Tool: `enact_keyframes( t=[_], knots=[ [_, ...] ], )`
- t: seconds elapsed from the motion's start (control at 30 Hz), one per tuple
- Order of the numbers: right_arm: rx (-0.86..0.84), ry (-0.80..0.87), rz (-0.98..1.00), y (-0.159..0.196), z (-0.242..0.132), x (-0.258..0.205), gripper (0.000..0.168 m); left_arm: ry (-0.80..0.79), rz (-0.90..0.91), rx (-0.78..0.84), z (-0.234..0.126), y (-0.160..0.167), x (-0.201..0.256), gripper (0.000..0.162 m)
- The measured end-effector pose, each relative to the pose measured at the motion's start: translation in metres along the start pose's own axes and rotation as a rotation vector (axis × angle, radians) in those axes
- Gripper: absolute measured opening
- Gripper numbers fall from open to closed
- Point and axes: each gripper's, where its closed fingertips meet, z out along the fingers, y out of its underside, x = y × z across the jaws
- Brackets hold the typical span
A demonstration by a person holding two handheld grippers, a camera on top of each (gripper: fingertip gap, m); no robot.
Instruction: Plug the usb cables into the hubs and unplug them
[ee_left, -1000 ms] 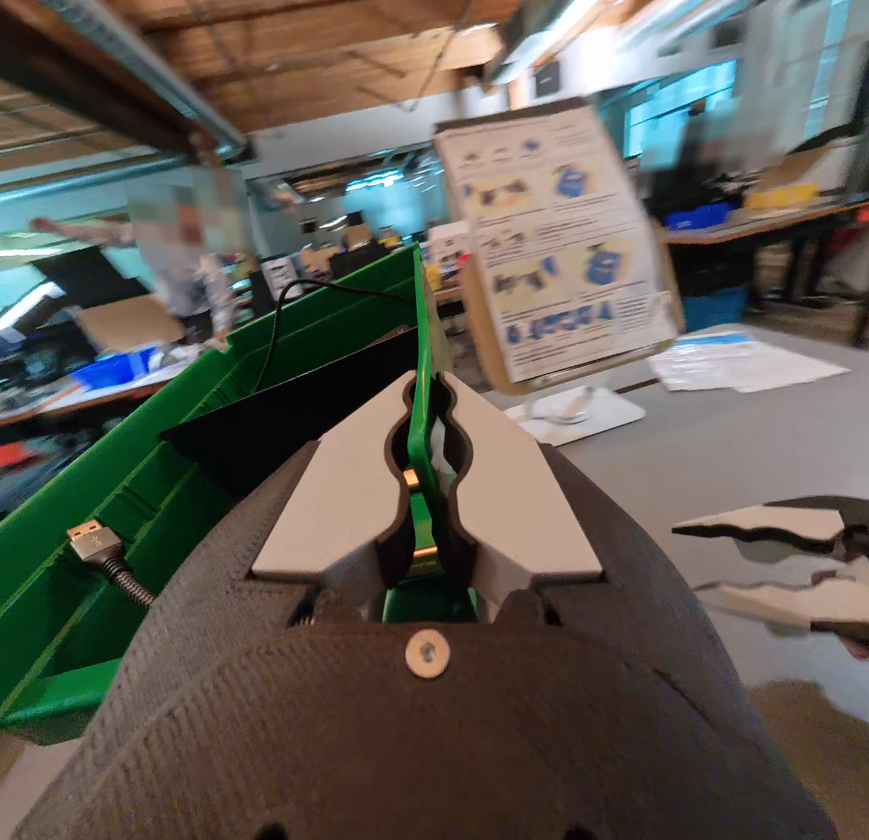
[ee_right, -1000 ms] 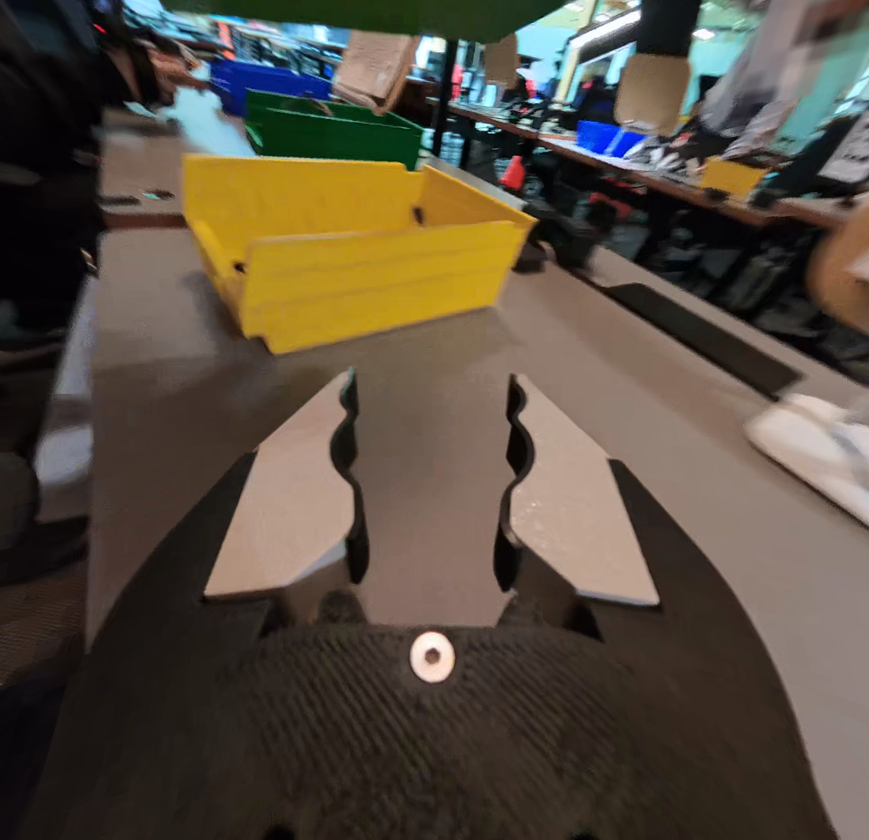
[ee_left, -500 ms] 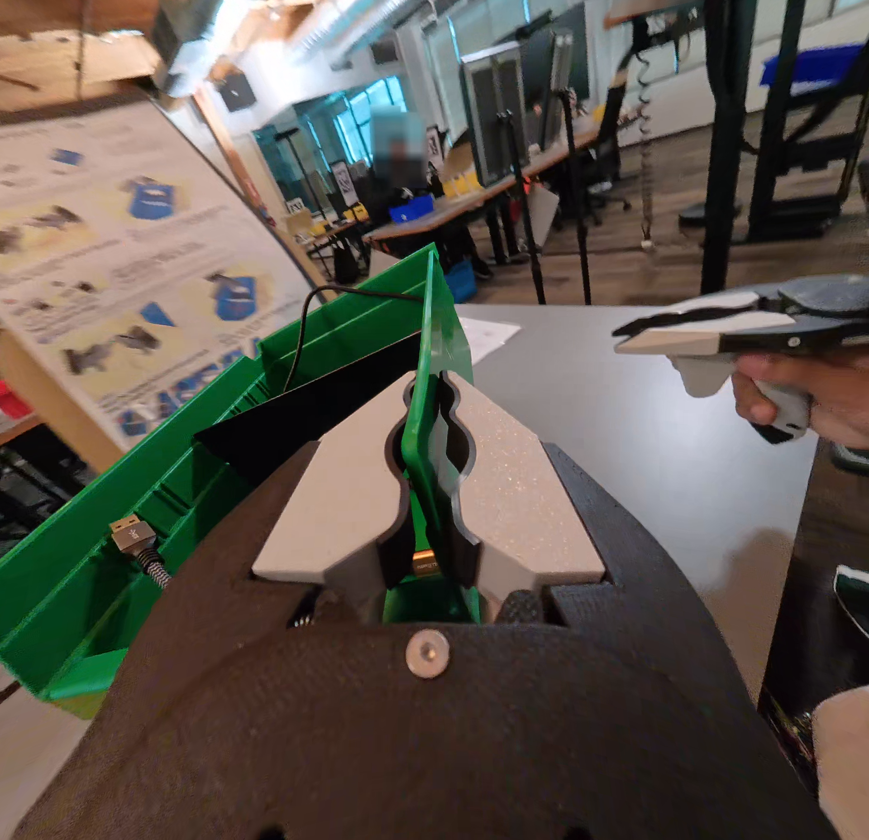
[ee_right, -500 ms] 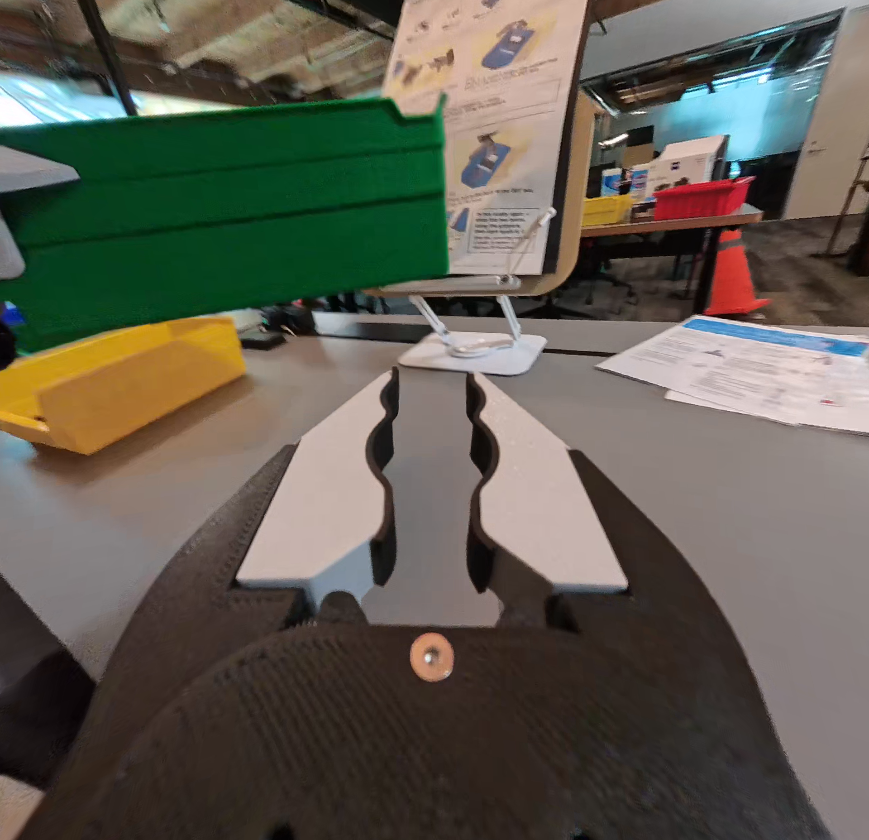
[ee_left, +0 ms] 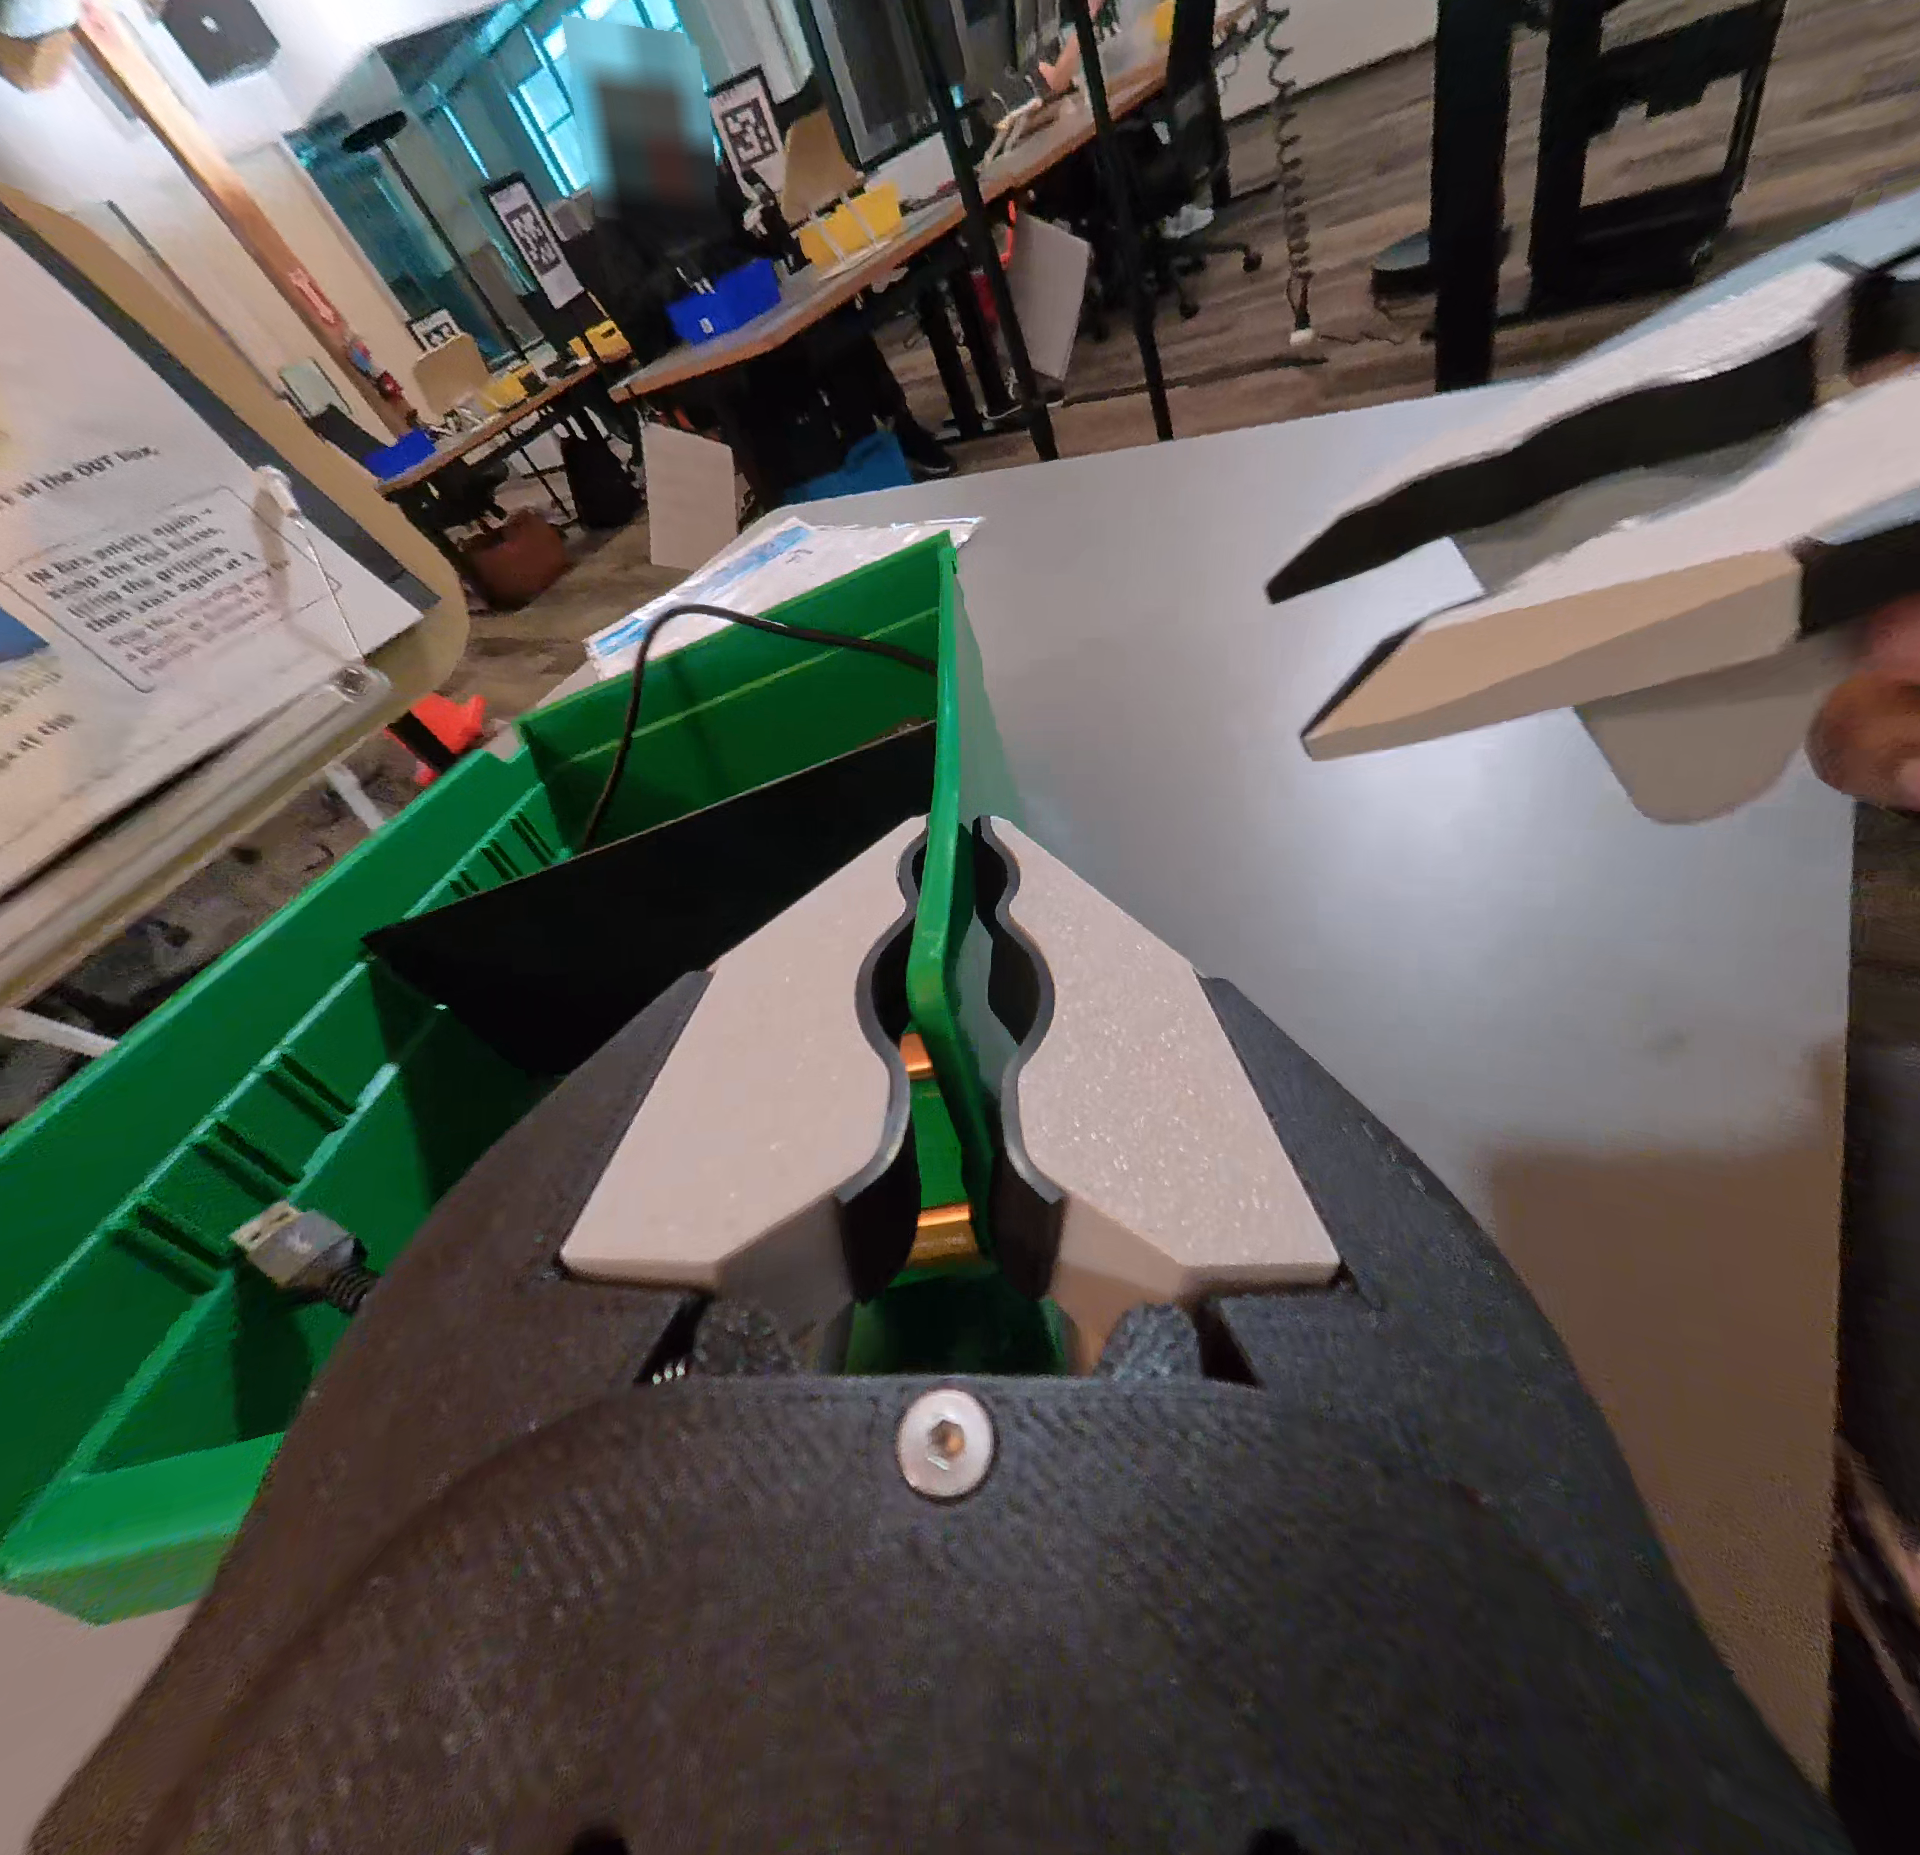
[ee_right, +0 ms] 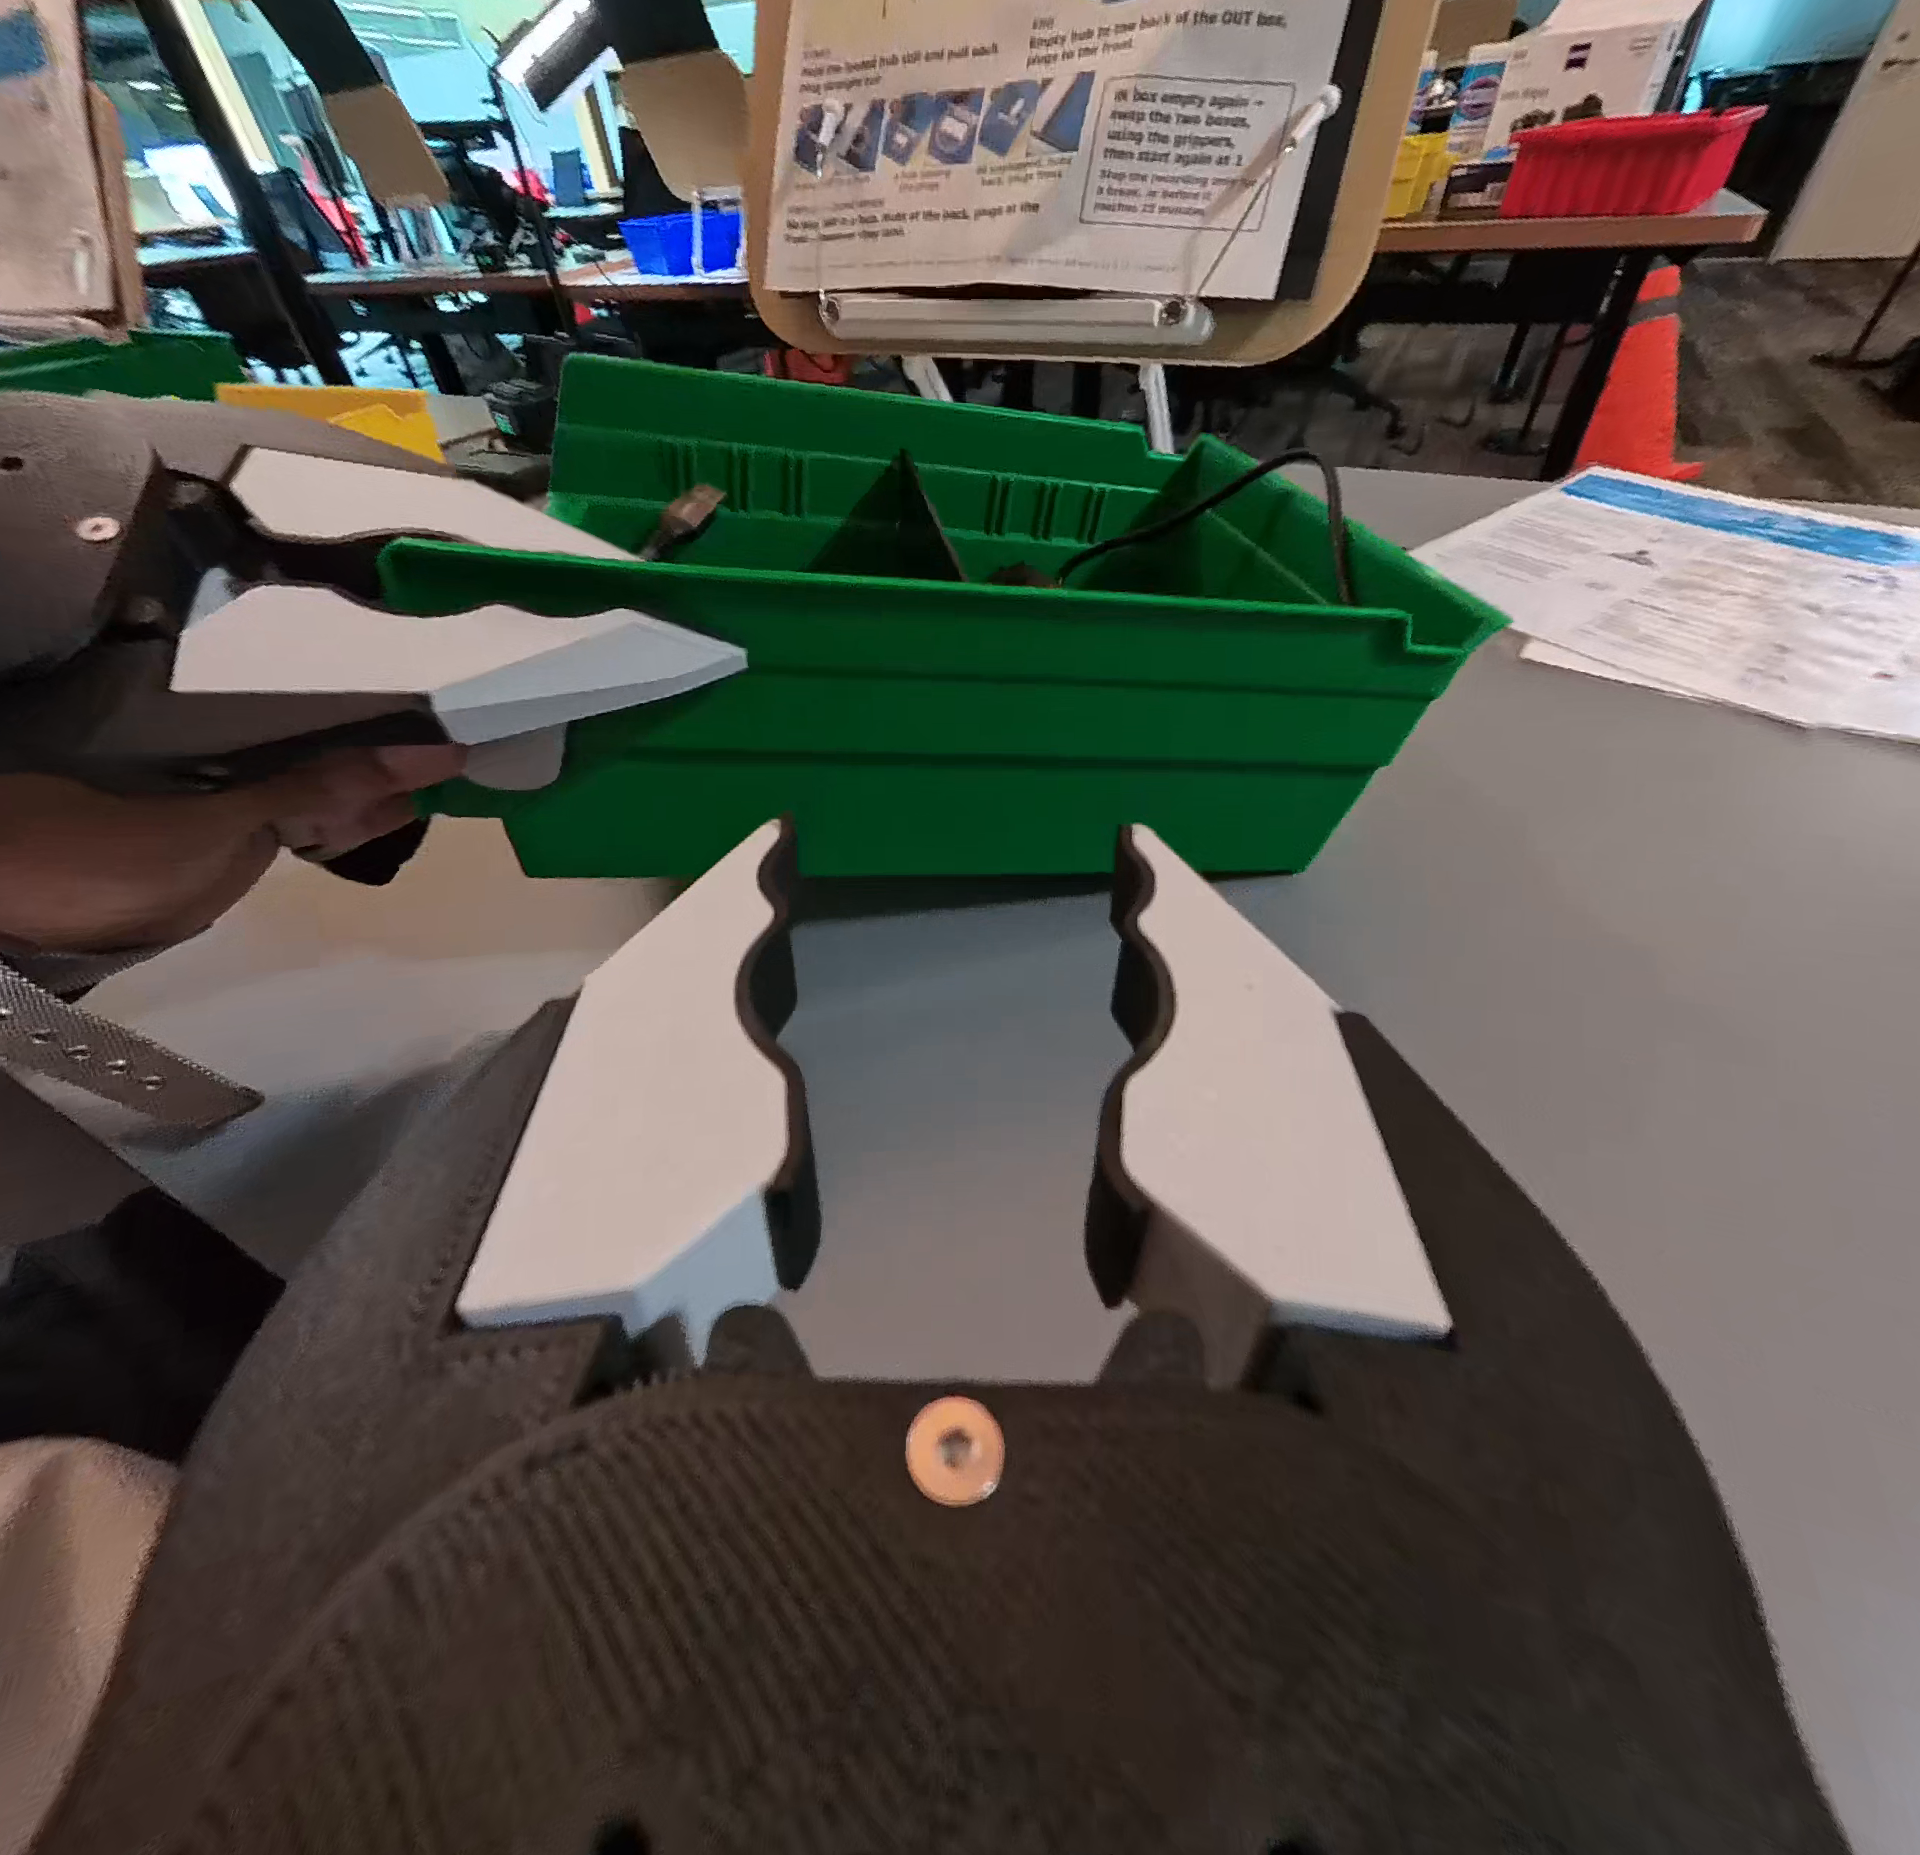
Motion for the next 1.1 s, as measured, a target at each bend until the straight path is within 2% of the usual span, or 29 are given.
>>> enact_keyframes(
  t=[0.07, 0.17, 0.3, 0.47, 0.57, 0.6, 0.67, 0.7, 0.8, 0.87, 0.93, 1.03, 1.1],
  knots=[
    [-0.006, 0.033, 0.001, 0.003, -0.008, 0.005, 0.061, 0.034, -0.085, 0.011, 0.011, 0.003, 0.008, 0.001],
    [-0.025, 0.056, 0.050, 0.010, -0.016, 0.013, 0.062, 0.036, -0.075, 0.019, 0.022, 0.005, 0.016, 0.001],
    [-0.067, 0.044, 0.137, 0.023, -0.018, 0.017, 0.067, 0.088, -0.155, 0.028, 0.031, 0.011, 0.030, 0.002],
    [-0.077, 0.030, 0.166, 0.027, -0.013, 0.019, 0.068, 0.171, -0.224, 0.025, 0.034, 0.014, 0.042, 0.010],
    [-0.074, 0.012, 0.175, 0.026, -0.011, 0.016, 0.073, 0.255, -0.276, 0.107, 0.025, -0.002, 0.044, 0.022],
    [-0.072, 0.007, 0.176, 0.026, -0.010, 0.015, 0.074, 0.275, -0.300, 0.139, 0.020, -0.008, 0.041, 0.025],
    [-0.069, 0.001, 0.167, 0.024, -0.009, 0.013, 0.078, 0.269, -0.329, 0.192, 0.007, -0.018, 0.027, 0.008],
    [-0.070, -0.002, 0.160, 0.024, -0.008, 0.011, 0.079, 0.240, -0.345, 0.264, -0.003, -0.028, 0.014, 0.000],
    [-0.078, -0.018, 0.137, 0.025, -0.006, 0.006, 0.080, 0.060, -0.369, 0.371, -0.024, -0.041, -0.040, 0.000],
    [-0.078, -0.025, 0.122, 0.024, -0.005, 0.002, 0.080, -0.051, -0.367, 0.344, -0.029, -0.029, -0.074, 0.000],
    [-0.076, -0.033, 0.113, 0.023, -0.003, -0.001, 0.080, -0.173, -0.367, 0.259, -0.027, 0.000, -0.107, 0.000],
    [-0.079, -0.060, 0.129, 0.023, 0.002, -0.008, 0.080, -0.297, -0.372, 0.086, -0.019, 0.061, -0.140, 0.026],
    [-0.095, -0.094, 0.170, 0.027, 0.007, -0.015, 0.086, -0.334, -0.424, 0.027, -0.015, 0.083, -0.151, 0.052]
  ],
)
